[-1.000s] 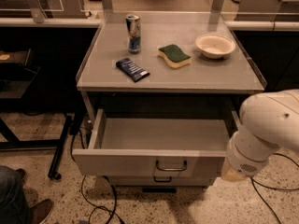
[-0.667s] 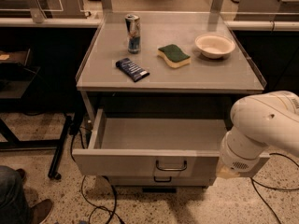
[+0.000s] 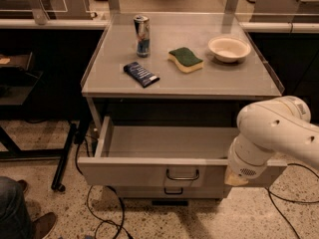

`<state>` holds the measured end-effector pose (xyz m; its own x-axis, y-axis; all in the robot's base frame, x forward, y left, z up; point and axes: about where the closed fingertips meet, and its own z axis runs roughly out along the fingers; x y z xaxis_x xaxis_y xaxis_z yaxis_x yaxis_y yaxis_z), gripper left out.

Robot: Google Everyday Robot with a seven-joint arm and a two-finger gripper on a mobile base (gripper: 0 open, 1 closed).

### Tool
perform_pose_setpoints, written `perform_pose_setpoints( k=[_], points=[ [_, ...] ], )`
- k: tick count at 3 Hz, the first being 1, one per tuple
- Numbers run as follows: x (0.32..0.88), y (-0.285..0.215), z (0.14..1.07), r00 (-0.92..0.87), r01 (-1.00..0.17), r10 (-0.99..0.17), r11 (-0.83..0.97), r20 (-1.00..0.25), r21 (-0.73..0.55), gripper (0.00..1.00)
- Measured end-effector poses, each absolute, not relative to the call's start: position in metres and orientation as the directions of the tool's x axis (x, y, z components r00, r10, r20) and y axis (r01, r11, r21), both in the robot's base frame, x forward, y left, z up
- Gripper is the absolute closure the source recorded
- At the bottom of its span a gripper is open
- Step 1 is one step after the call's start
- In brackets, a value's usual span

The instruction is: Close top drawer

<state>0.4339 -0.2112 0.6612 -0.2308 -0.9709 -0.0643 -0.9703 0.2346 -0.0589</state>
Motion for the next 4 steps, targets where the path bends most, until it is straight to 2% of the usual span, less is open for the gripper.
perform_pose_setpoints(
  k=[1,2,3,4],
  points=[
    [0.4339,-0.2112,0.6612,-0.231,-0.970,-0.971,0.235,-0.064,-0.059,0.60],
    [0.4339,-0.2112,0.6612,-0.231,-0.970,-0.971,0.235,-0.064,-0.059,0.30],
    [0.4339,-0.2112,0.6612,-0.231,-0.970,-0.971,0.235,-0.064,-0.059,0.05],
    [0.4339,-0.2112,0.6612,-0.231,-0.970,-0.971,0.235,-0.064,-0.059,0.00]
  ],
)
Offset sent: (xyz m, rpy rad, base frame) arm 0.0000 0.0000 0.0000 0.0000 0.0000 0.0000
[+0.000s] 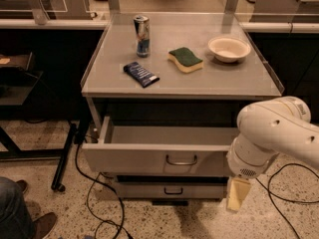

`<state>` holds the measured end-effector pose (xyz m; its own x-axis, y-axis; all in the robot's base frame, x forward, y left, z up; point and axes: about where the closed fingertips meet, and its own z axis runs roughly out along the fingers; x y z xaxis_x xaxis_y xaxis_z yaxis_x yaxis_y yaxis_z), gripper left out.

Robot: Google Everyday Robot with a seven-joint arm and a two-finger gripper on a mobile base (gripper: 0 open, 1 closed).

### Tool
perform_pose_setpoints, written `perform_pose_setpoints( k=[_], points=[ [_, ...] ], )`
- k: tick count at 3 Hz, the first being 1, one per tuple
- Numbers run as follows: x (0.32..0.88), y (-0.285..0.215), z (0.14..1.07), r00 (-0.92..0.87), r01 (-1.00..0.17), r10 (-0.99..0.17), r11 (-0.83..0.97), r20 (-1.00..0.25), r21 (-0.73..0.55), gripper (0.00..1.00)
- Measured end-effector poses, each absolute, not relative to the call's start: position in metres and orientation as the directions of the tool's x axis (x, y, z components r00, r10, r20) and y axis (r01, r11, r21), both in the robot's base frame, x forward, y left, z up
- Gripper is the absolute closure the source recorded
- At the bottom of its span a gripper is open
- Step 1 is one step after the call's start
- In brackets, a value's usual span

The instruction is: Close top drawer

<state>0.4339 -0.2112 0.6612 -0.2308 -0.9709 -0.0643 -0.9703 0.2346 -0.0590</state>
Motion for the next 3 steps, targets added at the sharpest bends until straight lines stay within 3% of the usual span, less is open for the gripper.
perform_pose_setpoints(
  k=[1,3],
  points=[
    [0.4338,-0.2112,0.6612,-0.231,-0.970,-0.971,0.235,-0.064,-0.059,0.04],
    [0.4338,-0.2112,0.6612,-0.231,-0.970,-0.971,0.235,-0.064,-0.059,0.51]
  ],
)
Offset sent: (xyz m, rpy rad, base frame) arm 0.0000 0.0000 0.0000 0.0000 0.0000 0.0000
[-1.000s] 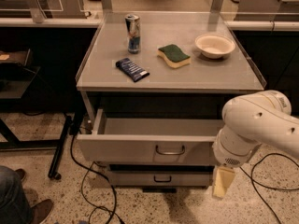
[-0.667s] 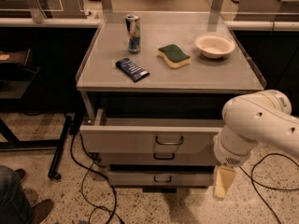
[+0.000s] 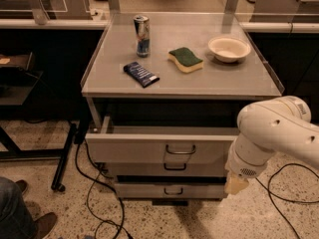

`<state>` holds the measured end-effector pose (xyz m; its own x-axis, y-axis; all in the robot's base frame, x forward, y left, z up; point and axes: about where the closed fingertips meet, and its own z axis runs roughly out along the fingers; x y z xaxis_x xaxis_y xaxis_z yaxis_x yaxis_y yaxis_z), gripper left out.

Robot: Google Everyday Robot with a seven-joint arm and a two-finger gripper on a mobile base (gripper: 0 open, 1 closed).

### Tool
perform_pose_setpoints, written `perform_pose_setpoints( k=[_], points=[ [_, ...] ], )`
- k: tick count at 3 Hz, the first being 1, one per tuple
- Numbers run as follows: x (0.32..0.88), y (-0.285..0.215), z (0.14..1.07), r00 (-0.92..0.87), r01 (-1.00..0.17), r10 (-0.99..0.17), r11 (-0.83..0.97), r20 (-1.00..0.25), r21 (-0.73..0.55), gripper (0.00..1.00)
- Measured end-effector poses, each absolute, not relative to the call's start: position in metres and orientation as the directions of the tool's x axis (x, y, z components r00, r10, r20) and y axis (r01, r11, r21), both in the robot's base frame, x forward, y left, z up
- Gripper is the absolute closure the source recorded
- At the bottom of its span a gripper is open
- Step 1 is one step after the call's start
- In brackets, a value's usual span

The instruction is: Close top drawer

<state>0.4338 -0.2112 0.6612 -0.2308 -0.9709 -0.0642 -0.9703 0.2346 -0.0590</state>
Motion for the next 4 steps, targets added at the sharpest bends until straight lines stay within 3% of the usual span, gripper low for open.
perform_pose_setpoints(
  k=[1,2,4],
  points=[
    [0.437,-0.211,0.662,-0.235,-0.969,-0.970,0.240,-0.063,-0.067,0.80],
    [0.460,-0.210,0.665,-0.273,-0.951,-0.960,0.278,-0.055,-0.133,1.00],
    [0.513,-0.208,0.657,-0.296,-0.931,-0.955,0.295,-0.029,-0.216,0.97]
  ],
)
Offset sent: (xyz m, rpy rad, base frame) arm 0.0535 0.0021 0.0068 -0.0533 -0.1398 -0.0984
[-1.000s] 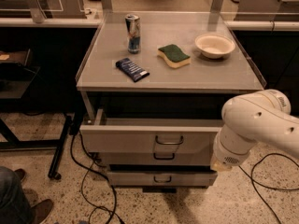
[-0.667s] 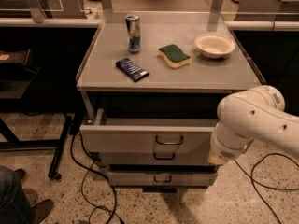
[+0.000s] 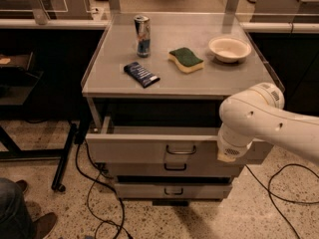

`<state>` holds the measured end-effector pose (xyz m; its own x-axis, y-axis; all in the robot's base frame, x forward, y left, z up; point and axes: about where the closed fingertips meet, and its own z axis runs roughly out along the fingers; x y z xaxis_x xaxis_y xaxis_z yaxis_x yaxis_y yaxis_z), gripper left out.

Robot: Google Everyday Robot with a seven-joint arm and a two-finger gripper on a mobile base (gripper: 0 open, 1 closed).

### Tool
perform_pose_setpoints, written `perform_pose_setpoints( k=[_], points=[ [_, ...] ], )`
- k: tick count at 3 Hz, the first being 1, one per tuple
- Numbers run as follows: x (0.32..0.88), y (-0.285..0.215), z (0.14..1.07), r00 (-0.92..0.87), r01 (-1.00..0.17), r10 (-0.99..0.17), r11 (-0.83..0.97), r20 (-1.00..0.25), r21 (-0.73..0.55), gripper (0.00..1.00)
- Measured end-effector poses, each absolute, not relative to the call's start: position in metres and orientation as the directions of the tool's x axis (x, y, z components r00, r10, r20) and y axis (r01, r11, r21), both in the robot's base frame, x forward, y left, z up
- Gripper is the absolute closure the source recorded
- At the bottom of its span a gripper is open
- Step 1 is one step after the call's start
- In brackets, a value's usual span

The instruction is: Close top drawer

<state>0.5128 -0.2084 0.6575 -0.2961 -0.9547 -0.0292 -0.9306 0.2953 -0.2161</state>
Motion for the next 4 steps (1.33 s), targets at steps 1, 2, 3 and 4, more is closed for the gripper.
perform_pose_setpoints(
  k=[1,2,3,4],
  points=[
    [0.5128,-0.2084,0.6575,-0.296,-0.931,-0.955,0.295,-0.029,-0.216,0.73],
    [0.5128,-0.2084,0.6575,-0.296,-0.931,-0.955,0.295,-0.029,-0.216,0.43],
    [0.5128,-0.2085,0.6575,-0.296,-0.931,-0.955,0.295,-0.029,-0.216,0.18],
    [0.5127,-0.2085,0.6575,-0.296,-0.931,-0.955,0.295,-0.029,-0.216,0.00]
  ],
)
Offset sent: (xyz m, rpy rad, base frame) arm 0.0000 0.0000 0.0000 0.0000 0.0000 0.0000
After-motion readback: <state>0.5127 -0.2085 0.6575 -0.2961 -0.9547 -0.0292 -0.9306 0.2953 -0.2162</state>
